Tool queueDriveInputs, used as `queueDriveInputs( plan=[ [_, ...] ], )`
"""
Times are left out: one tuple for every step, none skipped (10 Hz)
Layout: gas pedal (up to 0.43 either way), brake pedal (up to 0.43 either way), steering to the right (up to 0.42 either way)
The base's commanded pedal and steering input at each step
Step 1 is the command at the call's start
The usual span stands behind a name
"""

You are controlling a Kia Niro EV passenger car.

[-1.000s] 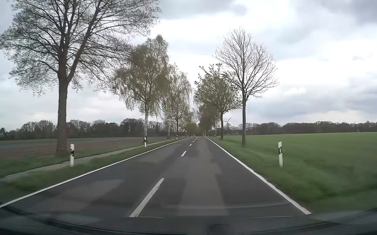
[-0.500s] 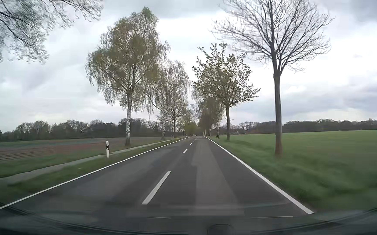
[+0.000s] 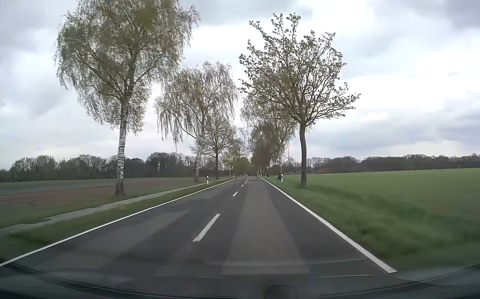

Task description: Follow the waypoints while adhering to traffic rules and regulations

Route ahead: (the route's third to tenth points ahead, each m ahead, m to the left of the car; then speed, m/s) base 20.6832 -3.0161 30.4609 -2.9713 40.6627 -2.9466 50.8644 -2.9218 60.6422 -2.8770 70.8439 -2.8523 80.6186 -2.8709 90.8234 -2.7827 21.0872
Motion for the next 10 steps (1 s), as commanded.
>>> queueDriveInputs(
  plan=[
    [0.028, 0.0, 0.0],
    [0.028, 0.0, 0.0],
    [0.028, 0.0, 0.0],
    [0.028, 0.0, 0.0],
    [0.028, 0.0, 0.0],
    [0.028, 0.0, 0.0],
    [0.039, 0.0, 0.0],
    [0.039, 0.0, 0.0],
    [0.039, 0.006, 0.0],
    [0.039, 0.0, -0.001]
  ],
)
